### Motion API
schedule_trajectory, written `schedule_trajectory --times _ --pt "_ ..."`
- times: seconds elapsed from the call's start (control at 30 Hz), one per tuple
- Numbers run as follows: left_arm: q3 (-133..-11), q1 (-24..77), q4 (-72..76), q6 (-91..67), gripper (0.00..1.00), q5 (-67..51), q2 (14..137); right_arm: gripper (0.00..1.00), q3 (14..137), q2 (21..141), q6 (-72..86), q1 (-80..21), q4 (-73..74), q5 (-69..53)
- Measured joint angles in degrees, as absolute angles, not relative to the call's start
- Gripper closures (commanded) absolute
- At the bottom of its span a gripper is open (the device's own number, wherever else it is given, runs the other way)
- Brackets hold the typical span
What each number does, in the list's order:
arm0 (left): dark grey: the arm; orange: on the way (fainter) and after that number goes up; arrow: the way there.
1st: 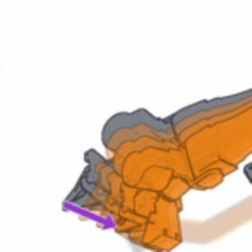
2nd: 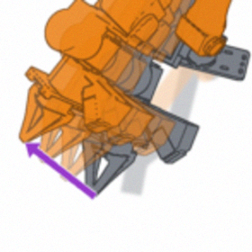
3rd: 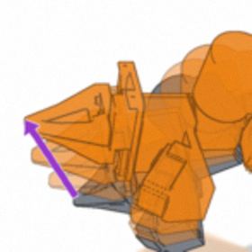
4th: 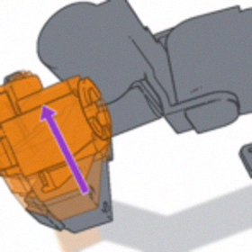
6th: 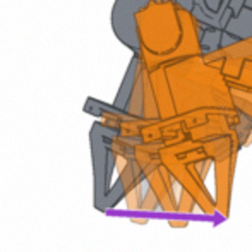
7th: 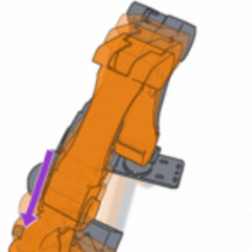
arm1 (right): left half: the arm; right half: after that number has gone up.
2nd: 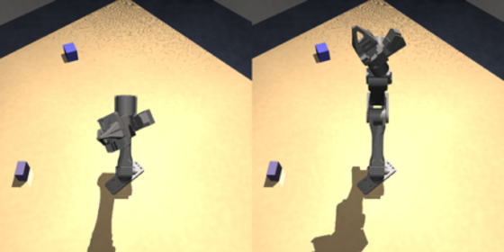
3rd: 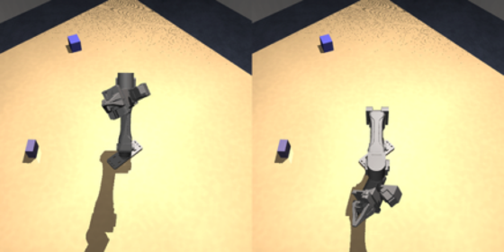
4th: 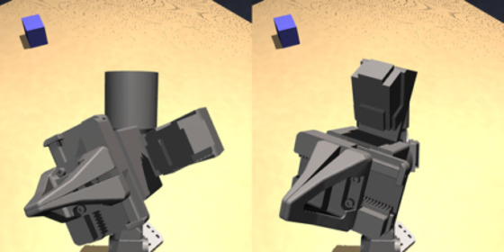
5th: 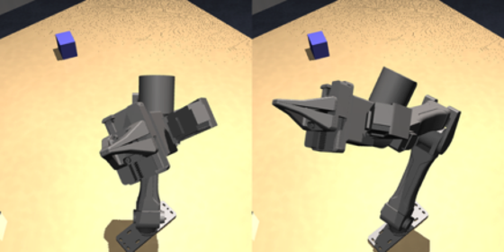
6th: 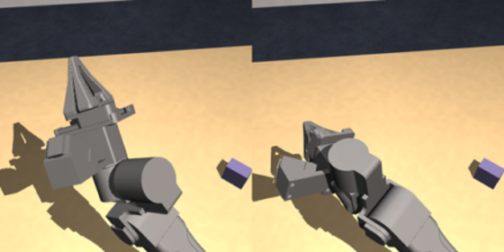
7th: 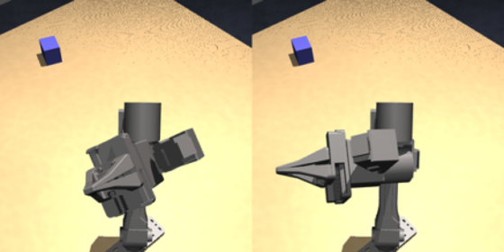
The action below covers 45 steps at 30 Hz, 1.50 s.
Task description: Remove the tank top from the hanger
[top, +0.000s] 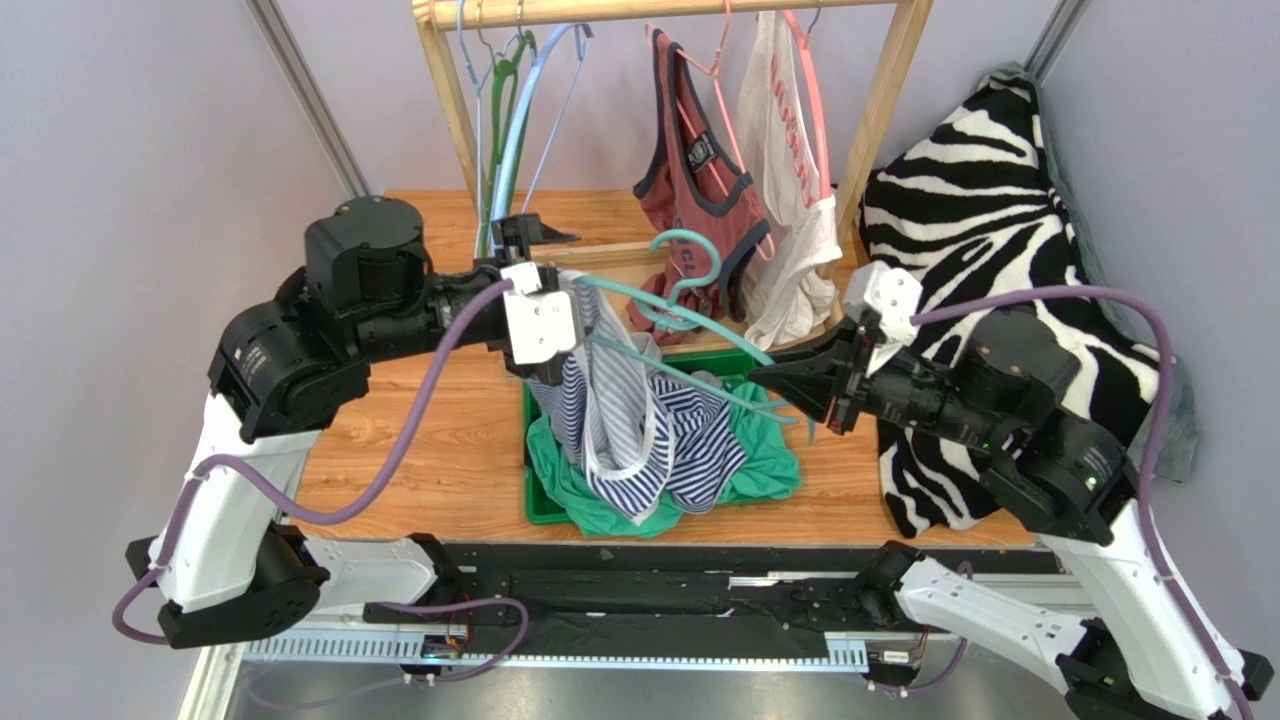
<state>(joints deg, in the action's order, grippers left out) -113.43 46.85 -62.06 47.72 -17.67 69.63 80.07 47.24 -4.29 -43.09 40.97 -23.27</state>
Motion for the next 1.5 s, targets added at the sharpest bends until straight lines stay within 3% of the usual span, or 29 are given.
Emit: schedule_trajectory --times 0.23,0.4,0.7,1.03,1.07,1.17,1.2,1.23,1.27,1.5 --pt "-116.36 45.54 -52.71 37.04 0.06 -14.24 68.45 1.00 80.18 42.83 -5.43 -43.09 41.69 -13.19" --pt "-112.14 42.15 -47.40 27.00 0.06 -14.15 64.12 1.00 80.62 40.80 -6.52 -43.09 43.11 -8.80" --pt "-94.37 40.34 -47.13 15.46 0.04 -23.18 59.57 1.00 82.67 40.66 -7.38 -43.09 44.01 -7.53" --pt "-93.17 40.10 -45.76 11.86 0.04 -20.21 66.11 1.00 83.09 41.43 -7.38 -43.11 44.05 -8.64" --pt "-93.54 40.10 -45.43 11.79 0.10 -20.12 66.57 1.00 83.20 41.56 -7.38 -43.09 44.07 -8.73" --pt "-95.77 40.07 -45.25 11.55 0.49 -21.02 68.36 1.00 83.33 41.74 -7.38 -43.09 44.12 -8.95" --pt "-96.40 40.07 -45.23 11.60 0.84 -21.56 68.79 1.00 83.33 41.74 -7.38 -43.09 44.14 -8.97" --pt "-96.88 40.07 -45.17 11.51 0.95 -22.22 69.12 1.00 83.33 41.74 -7.38 -43.09 44.21 -8.95" --pt "-97.17 40.07 -45.15 11.40 1.00 -22.61 69.25 1.00 83.33 41.71 -7.38 -43.09 44.31 -8.93" --pt "-98.74 40.07 -45.76 12.21 1.00 -22.59 69.32 1.00 84.36 41.52 -7.44 -43.09 46.48 -8.32"
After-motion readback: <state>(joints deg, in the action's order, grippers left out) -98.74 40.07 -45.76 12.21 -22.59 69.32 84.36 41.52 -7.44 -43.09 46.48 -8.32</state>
